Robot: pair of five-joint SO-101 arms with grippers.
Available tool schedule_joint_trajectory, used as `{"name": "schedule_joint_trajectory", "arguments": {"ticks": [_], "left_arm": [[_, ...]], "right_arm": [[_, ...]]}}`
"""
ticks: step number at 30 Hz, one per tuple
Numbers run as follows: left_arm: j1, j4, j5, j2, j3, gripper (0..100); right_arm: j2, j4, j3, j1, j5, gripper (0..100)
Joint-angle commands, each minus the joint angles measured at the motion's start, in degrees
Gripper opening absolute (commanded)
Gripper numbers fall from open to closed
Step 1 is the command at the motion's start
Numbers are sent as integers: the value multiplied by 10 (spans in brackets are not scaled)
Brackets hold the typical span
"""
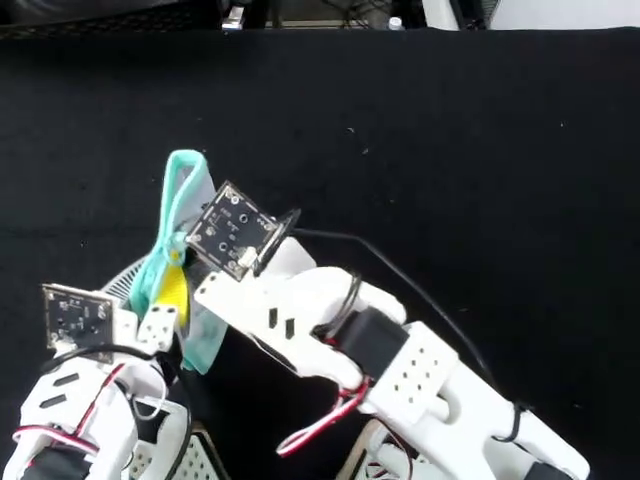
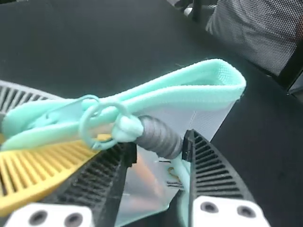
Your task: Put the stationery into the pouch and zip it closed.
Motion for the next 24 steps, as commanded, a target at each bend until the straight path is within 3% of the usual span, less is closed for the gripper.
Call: {"name": "schedule_joint_trajectory", "arguments": {"ticks": [1, 8, 13, 17, 24], "left_arm": [[36, 6, 4, -1, 4, 30], [36, 7, 4, -1, 7, 30], [36, 7, 4, -1, 7, 30], [36, 7, 4, -1, 7, 30], [31, 3, 4, -1, 7, 30]], "right_arm": [[-43, 14, 12, -8, -2, 183], [-93, 10, 28, -9, -2, 178], [-92, -12, 29, -5, 27, 7], [-93, -34, 44, -1, 36, 11], [-97, -34, 55, 109, 33, 12]]}}
